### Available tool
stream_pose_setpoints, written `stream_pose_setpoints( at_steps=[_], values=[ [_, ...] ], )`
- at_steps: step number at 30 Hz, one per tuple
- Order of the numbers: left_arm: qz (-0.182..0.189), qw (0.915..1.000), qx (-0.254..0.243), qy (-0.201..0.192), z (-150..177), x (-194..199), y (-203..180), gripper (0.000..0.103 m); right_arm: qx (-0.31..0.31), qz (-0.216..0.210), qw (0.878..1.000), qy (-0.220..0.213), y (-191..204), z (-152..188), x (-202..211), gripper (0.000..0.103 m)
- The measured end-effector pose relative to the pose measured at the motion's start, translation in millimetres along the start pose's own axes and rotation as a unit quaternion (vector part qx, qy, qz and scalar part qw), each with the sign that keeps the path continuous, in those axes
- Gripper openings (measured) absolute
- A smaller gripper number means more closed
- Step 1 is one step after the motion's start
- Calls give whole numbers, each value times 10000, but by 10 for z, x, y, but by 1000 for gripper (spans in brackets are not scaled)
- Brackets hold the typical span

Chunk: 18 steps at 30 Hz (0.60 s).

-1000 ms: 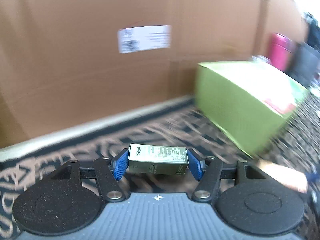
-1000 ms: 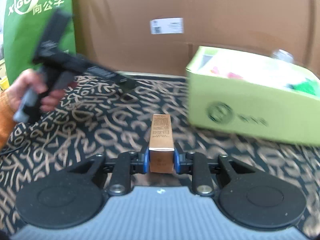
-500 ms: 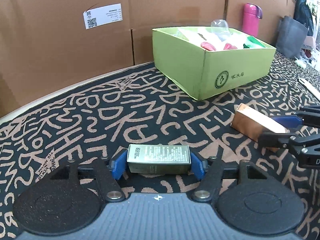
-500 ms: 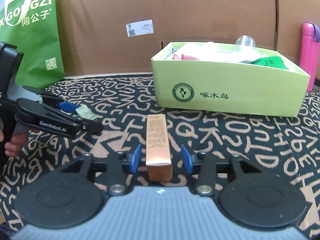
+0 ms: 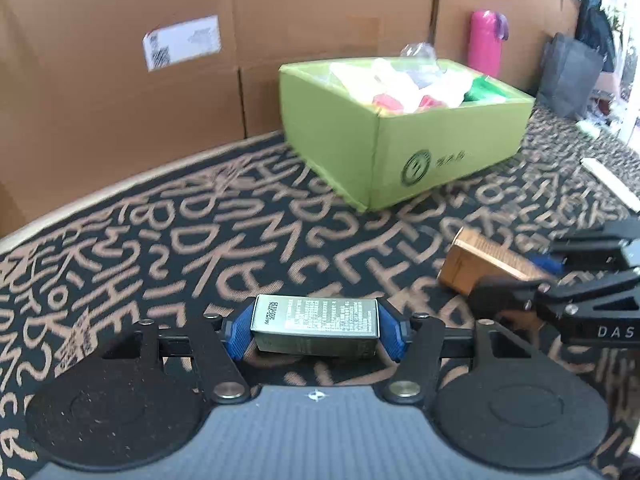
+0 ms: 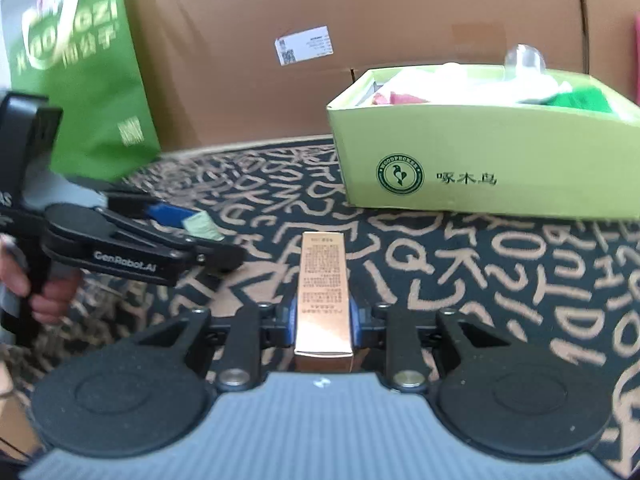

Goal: Organize objects
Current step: 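Carry the olive box and copper box into the lime-green box and release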

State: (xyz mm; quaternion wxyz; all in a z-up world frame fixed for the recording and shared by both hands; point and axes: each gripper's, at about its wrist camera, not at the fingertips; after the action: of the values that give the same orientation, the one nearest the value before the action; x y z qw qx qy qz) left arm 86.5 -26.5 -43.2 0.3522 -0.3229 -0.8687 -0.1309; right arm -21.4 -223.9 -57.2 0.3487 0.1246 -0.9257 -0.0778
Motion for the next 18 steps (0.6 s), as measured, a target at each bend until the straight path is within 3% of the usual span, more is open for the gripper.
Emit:
stream_pose_setpoints(
  at_steps=[9, 14, 18],
  values=[
    [678, 9930, 121, -961, -660, 310, -177, 65, -19, 594, 9932, -999, -238, -365, 550, 24],
    [668, 9881, 380, -1333, -1121, 199, -329, 65, -70, 995, 9829, -1546, -496, -705, 628, 24],
    [468, 9871, 649, -1385, -1436, -63, -450, 65, -130, 1436, 9753, -1675, -722, -962, 435, 24]
  ],
)
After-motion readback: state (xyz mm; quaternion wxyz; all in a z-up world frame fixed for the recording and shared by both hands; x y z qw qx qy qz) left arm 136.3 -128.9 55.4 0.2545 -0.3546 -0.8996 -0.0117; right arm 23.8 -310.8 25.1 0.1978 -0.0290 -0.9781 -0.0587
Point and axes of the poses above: each gripper's, at about its wrist camera, not at the fingertips, and x roughly against the way its jaws point, y to its left, z to its underside, and after that the axes turned 3 degrees about y, right-handed
